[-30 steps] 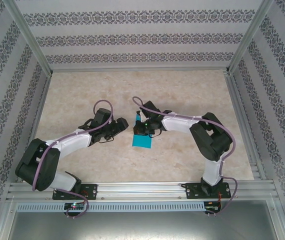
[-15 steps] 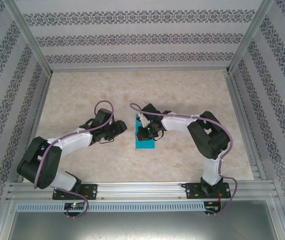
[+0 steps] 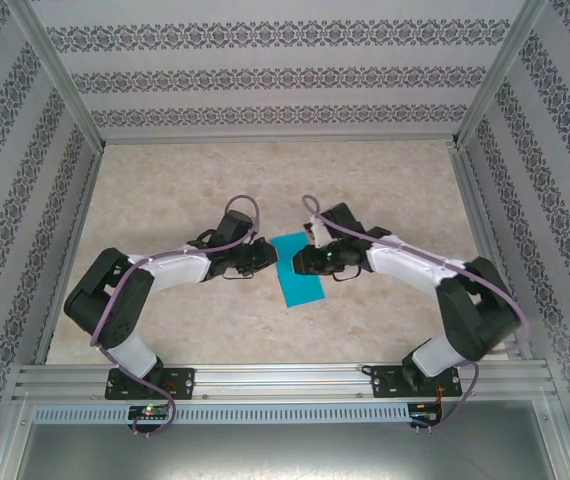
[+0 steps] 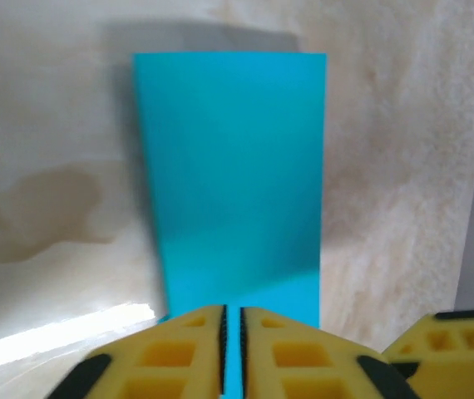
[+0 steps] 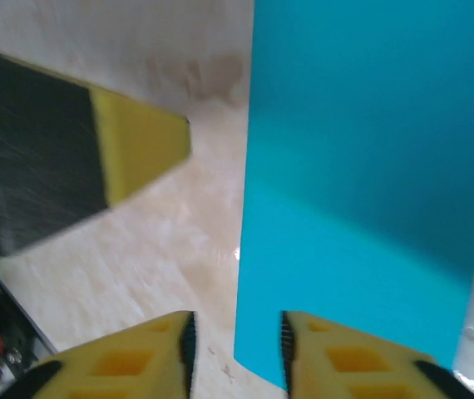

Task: Fold a paper plane with a square sheet of paper (pick it up from the middle)
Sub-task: Third fold the triangle at the center of the table.

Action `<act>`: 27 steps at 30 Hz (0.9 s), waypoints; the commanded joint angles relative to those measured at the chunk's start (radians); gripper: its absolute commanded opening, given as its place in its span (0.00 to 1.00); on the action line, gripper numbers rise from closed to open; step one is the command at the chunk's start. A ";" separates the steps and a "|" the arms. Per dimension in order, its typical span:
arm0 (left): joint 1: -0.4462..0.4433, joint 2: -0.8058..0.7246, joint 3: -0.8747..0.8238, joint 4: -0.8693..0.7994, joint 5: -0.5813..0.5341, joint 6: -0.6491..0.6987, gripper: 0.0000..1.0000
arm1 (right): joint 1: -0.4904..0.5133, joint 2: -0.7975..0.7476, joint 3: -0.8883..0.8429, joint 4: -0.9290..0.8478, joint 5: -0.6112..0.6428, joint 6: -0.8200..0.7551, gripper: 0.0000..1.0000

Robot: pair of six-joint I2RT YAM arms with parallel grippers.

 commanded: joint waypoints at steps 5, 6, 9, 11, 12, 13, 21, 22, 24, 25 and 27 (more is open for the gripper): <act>-0.058 0.121 0.079 0.014 0.054 0.027 0.07 | -0.103 -0.160 -0.165 0.086 0.054 0.178 0.62; -0.059 0.131 0.086 0.002 0.057 0.030 0.05 | -0.114 -0.169 -0.175 0.086 0.052 0.185 0.65; -0.060 0.144 0.110 -0.067 0.038 0.058 0.04 | -0.137 -0.169 -0.193 0.082 0.032 0.202 0.67; -0.060 0.147 0.122 -0.111 0.025 0.077 0.03 | -0.145 -0.155 -0.201 0.082 0.010 0.211 0.66; -0.060 0.149 0.125 -0.128 0.021 0.083 0.03 | -0.146 -0.146 -0.206 0.082 -0.008 0.214 0.66; -0.060 0.153 0.124 -0.144 0.014 0.090 0.03 | -0.147 -0.134 -0.208 0.079 -0.026 0.211 0.66; -0.060 0.193 0.140 -0.231 -0.037 0.134 0.02 | -0.149 -0.056 -0.199 0.014 -0.091 0.145 0.58; -0.060 0.195 0.143 -0.243 -0.046 0.138 0.02 | -0.148 -0.046 -0.196 0.014 -0.102 0.139 0.57; -0.060 0.198 0.151 -0.264 -0.058 0.147 0.02 | -0.148 -0.032 -0.196 0.020 -0.118 0.134 0.54; -0.060 0.200 0.153 -0.274 -0.062 0.150 0.02 | -0.149 -0.025 -0.198 0.018 -0.124 0.131 0.53; -0.060 0.197 0.148 -0.276 -0.065 0.150 0.02 | -0.149 -0.016 -0.203 0.023 -0.134 0.130 0.51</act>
